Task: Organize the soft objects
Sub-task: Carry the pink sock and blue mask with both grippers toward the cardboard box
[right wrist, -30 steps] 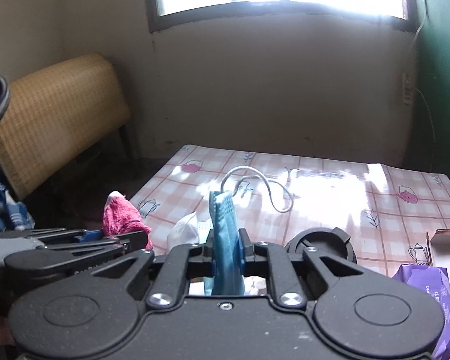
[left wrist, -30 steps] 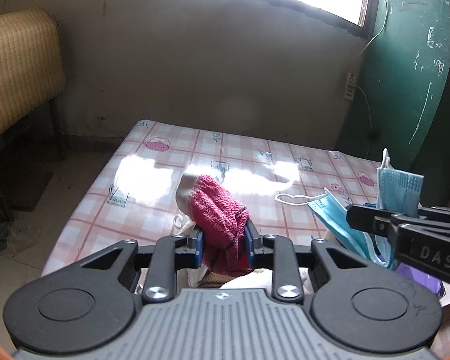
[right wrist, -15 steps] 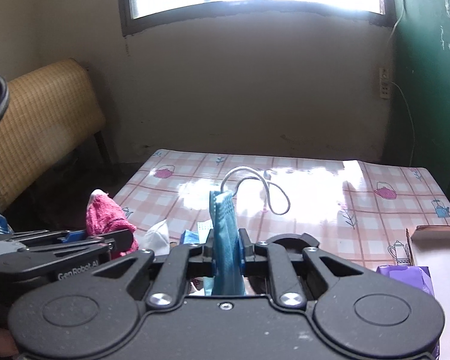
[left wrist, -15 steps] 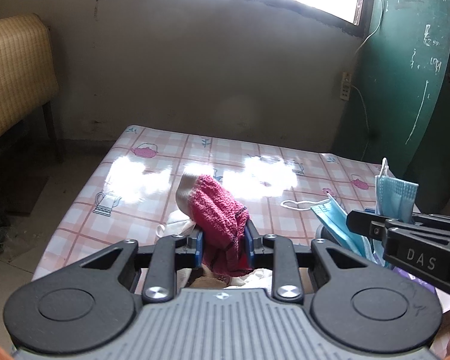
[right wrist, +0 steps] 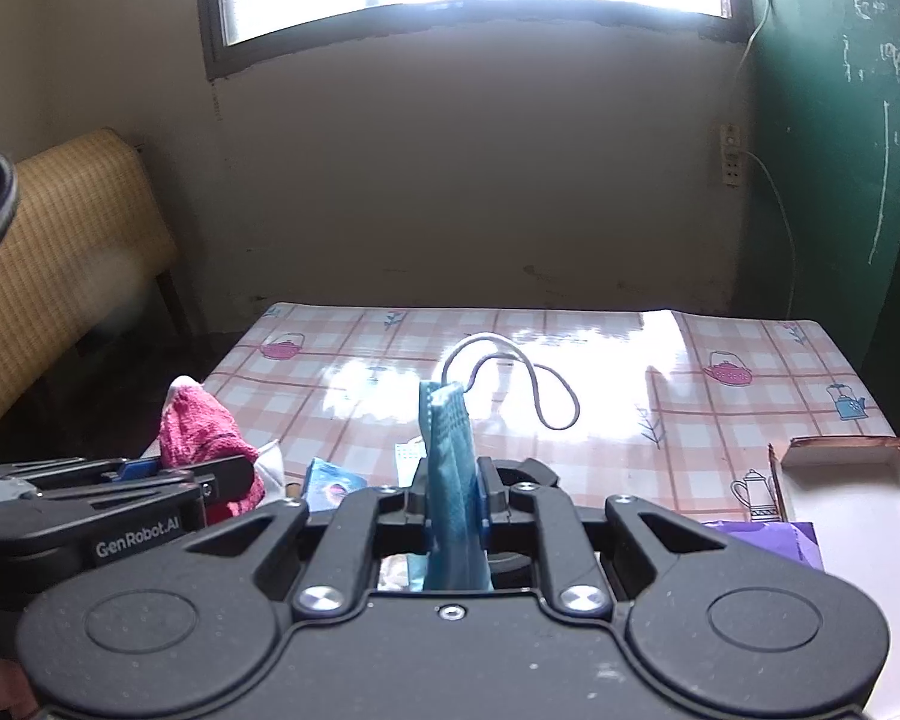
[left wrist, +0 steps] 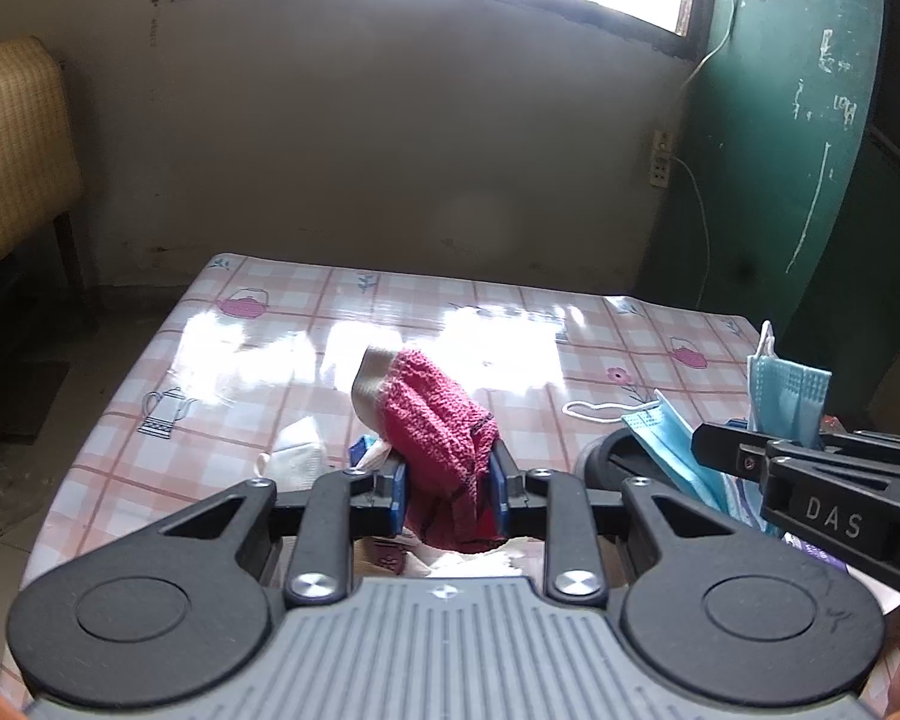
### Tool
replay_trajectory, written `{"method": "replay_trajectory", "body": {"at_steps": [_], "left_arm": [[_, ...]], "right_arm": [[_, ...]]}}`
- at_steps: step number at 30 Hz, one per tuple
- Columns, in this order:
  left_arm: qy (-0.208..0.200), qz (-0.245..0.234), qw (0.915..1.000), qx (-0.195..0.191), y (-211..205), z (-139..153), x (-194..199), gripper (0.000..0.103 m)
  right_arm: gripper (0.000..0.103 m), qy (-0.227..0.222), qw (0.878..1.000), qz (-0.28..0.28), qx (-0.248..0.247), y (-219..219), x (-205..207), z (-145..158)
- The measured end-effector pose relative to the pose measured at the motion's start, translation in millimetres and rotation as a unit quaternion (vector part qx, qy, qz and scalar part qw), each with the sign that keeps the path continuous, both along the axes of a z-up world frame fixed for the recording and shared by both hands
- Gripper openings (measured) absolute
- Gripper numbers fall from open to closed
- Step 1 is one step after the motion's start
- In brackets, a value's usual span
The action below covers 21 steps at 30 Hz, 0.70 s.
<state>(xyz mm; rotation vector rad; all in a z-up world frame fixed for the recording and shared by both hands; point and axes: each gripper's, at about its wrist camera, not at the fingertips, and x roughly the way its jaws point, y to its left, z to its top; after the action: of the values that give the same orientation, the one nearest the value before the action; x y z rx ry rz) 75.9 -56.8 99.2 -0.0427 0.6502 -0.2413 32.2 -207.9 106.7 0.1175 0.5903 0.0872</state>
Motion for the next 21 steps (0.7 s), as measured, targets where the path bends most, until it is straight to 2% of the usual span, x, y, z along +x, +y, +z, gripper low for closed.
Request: {"method": "replay_trajectory", "body": {"at_steps": [21], "left_arm": [[0.004,-0.043,0.999,0.003,-43.6,-4.0,0.7,0.028]], "right_arm": [[0.016,0.007,0.999,-0.037,0.003,-45.4,-3.5,-4.4]]}}
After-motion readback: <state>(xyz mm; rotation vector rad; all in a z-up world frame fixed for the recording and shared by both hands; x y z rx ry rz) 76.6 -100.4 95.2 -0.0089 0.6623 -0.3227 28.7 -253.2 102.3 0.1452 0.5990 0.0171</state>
